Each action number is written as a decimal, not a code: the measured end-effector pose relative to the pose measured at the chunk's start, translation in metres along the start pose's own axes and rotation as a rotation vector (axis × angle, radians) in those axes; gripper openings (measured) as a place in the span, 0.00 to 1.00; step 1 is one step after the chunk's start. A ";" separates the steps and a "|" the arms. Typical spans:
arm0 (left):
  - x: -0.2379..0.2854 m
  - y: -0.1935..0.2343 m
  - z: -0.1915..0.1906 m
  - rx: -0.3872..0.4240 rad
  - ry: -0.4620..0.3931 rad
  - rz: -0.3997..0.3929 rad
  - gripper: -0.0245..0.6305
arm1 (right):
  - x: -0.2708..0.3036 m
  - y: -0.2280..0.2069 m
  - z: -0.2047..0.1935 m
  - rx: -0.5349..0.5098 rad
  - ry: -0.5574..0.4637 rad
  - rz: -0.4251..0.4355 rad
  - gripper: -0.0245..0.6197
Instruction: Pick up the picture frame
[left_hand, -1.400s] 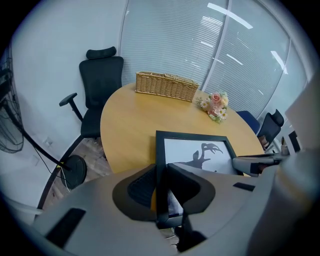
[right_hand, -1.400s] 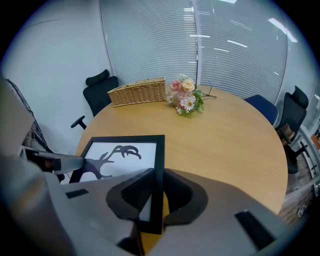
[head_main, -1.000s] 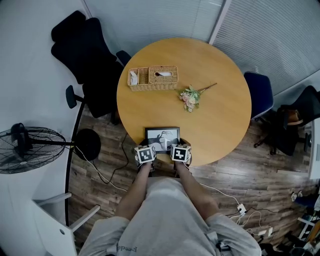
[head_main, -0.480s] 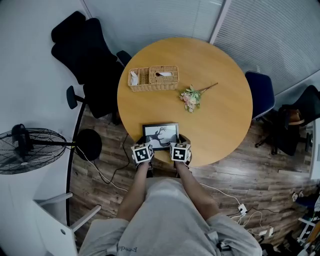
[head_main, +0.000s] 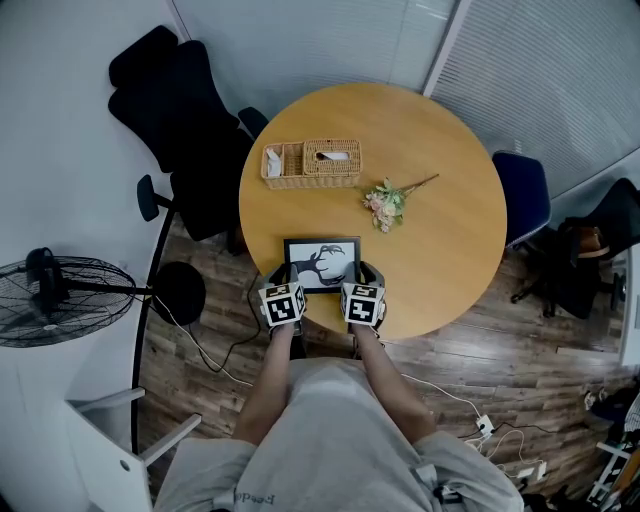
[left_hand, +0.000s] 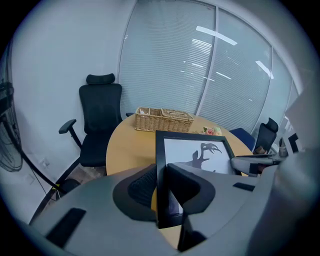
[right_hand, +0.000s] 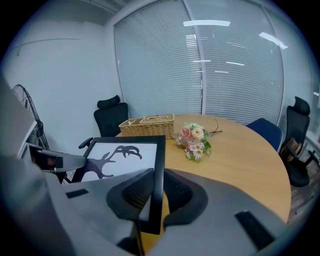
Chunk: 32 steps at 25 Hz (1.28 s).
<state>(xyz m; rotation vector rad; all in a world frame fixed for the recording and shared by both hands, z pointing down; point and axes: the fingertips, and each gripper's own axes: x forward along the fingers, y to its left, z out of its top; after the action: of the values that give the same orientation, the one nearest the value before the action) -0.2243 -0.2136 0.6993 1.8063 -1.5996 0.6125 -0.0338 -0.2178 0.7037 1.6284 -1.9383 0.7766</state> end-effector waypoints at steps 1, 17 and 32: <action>-0.002 0.000 0.006 0.005 -0.013 -0.001 0.17 | -0.002 0.001 0.006 0.002 -0.015 0.001 0.14; -0.047 -0.020 0.117 0.044 -0.278 -0.045 0.17 | -0.042 0.001 0.120 -0.026 -0.283 0.031 0.15; -0.116 -0.043 0.211 0.122 -0.504 -0.089 0.17 | -0.112 0.008 0.218 -0.084 -0.531 0.078 0.15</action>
<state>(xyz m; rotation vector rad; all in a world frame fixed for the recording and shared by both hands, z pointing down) -0.2139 -0.2844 0.4657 2.2350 -1.8142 0.2226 -0.0239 -0.2890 0.4687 1.8477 -2.3646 0.2952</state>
